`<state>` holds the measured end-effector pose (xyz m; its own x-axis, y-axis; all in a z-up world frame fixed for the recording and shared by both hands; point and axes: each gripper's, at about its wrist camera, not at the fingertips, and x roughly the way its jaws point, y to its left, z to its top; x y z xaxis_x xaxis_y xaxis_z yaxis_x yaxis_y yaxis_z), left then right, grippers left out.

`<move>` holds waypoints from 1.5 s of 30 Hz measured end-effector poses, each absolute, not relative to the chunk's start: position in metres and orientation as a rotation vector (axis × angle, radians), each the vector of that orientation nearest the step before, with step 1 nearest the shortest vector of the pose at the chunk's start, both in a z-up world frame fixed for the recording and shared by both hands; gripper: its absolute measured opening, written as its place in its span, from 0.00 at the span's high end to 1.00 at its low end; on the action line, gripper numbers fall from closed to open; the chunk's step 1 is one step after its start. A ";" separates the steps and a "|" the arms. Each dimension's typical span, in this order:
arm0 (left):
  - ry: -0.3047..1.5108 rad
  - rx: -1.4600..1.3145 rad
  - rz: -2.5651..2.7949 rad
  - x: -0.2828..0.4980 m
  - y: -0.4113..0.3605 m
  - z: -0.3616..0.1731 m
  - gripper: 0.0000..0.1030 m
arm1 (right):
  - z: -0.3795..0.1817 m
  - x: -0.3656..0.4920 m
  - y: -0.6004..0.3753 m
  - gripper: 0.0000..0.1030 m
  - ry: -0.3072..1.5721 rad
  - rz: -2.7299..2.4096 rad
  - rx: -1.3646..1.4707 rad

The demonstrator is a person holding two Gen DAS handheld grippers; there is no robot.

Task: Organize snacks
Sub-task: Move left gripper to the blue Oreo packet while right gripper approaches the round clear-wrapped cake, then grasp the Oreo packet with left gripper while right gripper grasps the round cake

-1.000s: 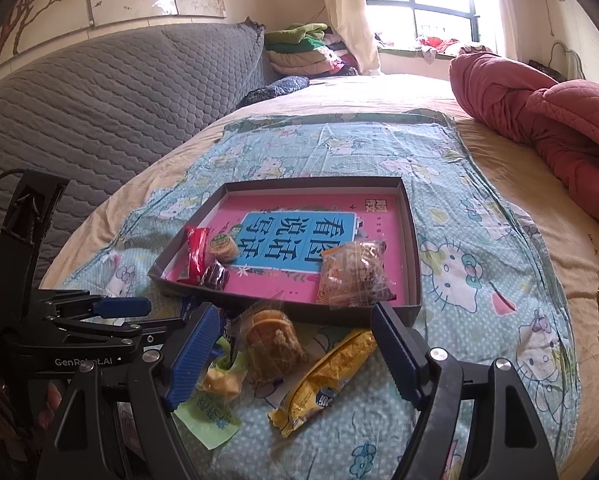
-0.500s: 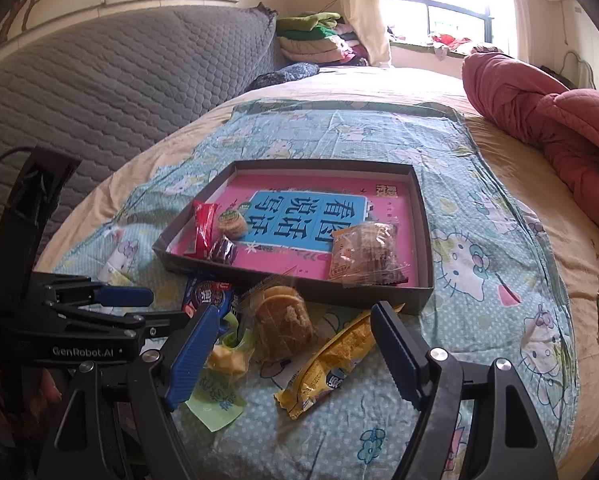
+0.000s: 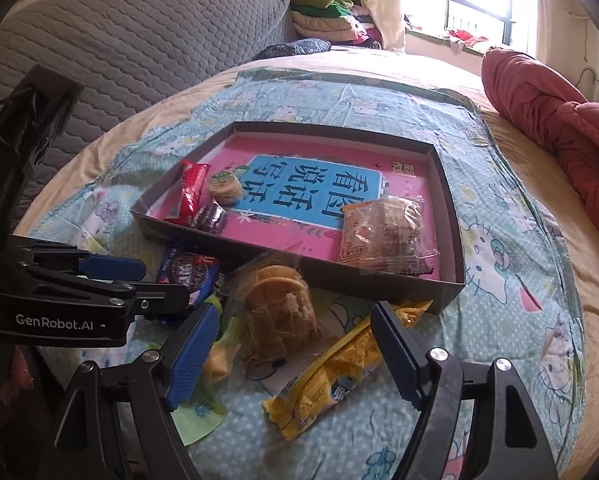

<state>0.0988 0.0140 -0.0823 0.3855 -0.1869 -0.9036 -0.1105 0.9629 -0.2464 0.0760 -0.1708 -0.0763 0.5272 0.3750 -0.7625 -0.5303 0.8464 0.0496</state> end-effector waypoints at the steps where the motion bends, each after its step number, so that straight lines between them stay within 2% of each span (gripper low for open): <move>1: 1.184 -0.289 -0.047 0.101 0.014 -0.084 0.41 | -0.078 0.078 -0.170 0.25 0.861 0.543 -0.201; 21: 1.238 -0.319 -0.054 0.123 0.012 -0.101 0.39 | -0.104 0.092 -0.148 0.25 0.868 0.557 -0.341; 24: 1.246 -0.313 -0.049 0.126 0.010 -0.103 0.39 | -0.110 0.096 -0.147 0.31 0.888 0.554 -0.347; 26: 1.251 -0.305 -0.047 0.128 0.008 -0.104 0.39 | -0.115 0.098 -0.145 0.39 0.900 0.552 -0.366; 28: 1.252 -0.298 -0.042 0.130 0.007 -0.105 0.39 | -0.114 0.096 -0.144 0.53 0.889 0.580 -0.356; 40: 1.258 -0.221 0.034 0.144 -0.025 -0.112 0.39 | -0.089 0.111 -0.191 0.54 0.878 0.602 -0.057; 45: 1.248 -0.208 0.071 0.147 -0.034 -0.114 0.43 | -0.087 0.116 -0.205 0.54 0.887 0.593 0.026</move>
<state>0.1469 -0.0336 -0.1145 0.3176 -0.0597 -0.9463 -0.1673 0.9788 -0.1179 0.1160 -0.2048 -0.0868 0.4832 0.4970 -0.7208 -0.4758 0.8402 0.2603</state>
